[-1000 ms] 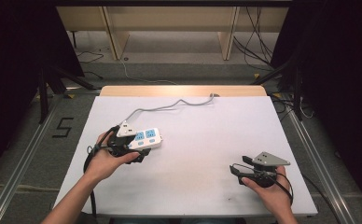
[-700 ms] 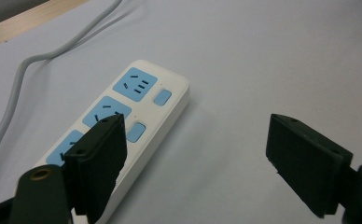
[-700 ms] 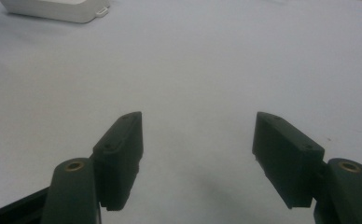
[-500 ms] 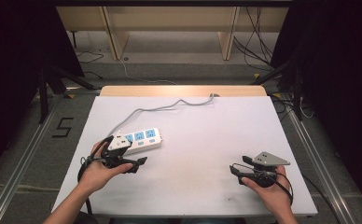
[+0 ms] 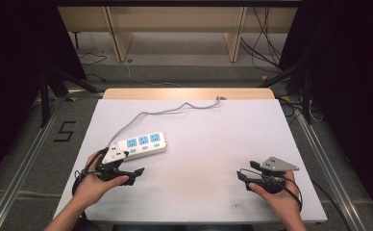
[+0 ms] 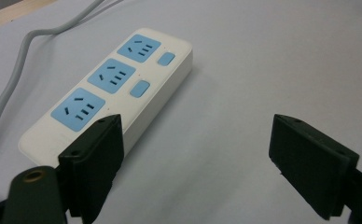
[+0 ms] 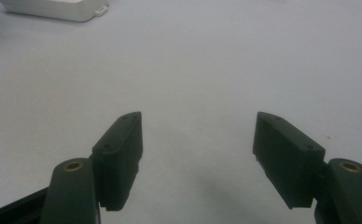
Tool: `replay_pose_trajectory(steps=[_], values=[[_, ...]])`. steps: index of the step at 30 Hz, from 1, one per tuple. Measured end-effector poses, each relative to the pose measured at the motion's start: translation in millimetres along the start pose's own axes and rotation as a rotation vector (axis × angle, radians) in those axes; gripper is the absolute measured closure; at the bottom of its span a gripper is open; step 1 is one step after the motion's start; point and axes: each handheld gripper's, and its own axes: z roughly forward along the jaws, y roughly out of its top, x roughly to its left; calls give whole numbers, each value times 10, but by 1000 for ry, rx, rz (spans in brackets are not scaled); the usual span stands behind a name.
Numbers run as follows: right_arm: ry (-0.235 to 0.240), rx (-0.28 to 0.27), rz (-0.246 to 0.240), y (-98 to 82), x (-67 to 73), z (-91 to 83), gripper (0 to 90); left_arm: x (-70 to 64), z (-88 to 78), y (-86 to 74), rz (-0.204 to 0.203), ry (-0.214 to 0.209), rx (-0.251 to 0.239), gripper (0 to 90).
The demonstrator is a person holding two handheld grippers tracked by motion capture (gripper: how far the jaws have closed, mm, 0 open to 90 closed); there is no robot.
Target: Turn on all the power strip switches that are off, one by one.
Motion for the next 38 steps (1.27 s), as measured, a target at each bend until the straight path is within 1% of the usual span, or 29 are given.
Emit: replay_pose_trajectory(steps=[7, 11, 14, 18, 23, 27, 33, 38], values=[[5, 4, 1, -1, 11, 9, 341, 34, -57, -115, -10, 21, -12, 179], [6, 4, 0, -4, 12, 12, 340, 41, -80, -190, -5, 34, -12, 178], [7, 4, -3, -4, 13, 13, 340, 41, -100, -243, -9, 42, -14, 178], [8, 5, -3, -2, 20, 14, 340, 32, -106, -309, -31, 46, -16, 178], [10, 5, -8, 0, 24, 14, 338, 41, -104, -323, -29, 52, -20, 178], [9, 3, -8, 2, 25, 12, 337, 58, -107, -332, -35, 57, -25, 178], [9, 1, -5, 7, 27, 7, 334, 52, -98, -328, -35, 52, -27, 175], [7, -4, -2, 8, 28, 3, 333, 13, -92, -306, -19, 41, -21, 172]])
